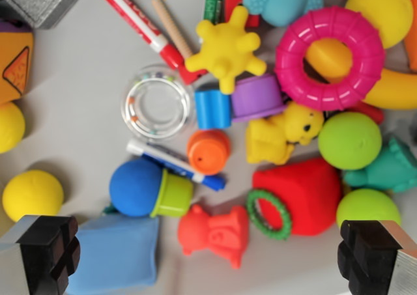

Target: Pick an object from the bin

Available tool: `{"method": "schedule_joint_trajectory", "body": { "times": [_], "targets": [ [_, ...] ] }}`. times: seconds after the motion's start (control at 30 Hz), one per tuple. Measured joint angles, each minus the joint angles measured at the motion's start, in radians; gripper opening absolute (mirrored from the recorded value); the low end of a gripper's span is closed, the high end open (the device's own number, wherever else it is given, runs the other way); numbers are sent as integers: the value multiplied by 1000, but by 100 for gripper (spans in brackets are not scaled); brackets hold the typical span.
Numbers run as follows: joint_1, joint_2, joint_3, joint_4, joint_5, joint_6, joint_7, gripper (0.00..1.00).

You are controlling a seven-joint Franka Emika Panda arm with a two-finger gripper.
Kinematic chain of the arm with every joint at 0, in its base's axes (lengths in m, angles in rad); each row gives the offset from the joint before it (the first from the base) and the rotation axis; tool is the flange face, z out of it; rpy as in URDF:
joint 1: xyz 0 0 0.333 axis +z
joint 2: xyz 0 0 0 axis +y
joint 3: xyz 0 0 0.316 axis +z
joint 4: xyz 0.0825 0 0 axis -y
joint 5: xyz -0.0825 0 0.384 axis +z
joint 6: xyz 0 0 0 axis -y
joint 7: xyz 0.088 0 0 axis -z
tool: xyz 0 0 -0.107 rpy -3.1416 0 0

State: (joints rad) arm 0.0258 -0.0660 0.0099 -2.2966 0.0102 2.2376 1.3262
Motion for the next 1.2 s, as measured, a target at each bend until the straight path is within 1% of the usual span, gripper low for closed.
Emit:
{"method": "schedule_joint_trajectory", "body": {
  "times": [0.13, 0.63, 0.93, 1.2],
  "targets": [
    [2, -14, 5, -36, 0, 22, 53, 100],
    [6, -59, 29, -172, 0, 109, 263, 100],
    [8, -82, 46, -251, 2, 165, 395, 100],
    [11, -100, 64, -325, 6, 218, 520, 100]
  ]
}}
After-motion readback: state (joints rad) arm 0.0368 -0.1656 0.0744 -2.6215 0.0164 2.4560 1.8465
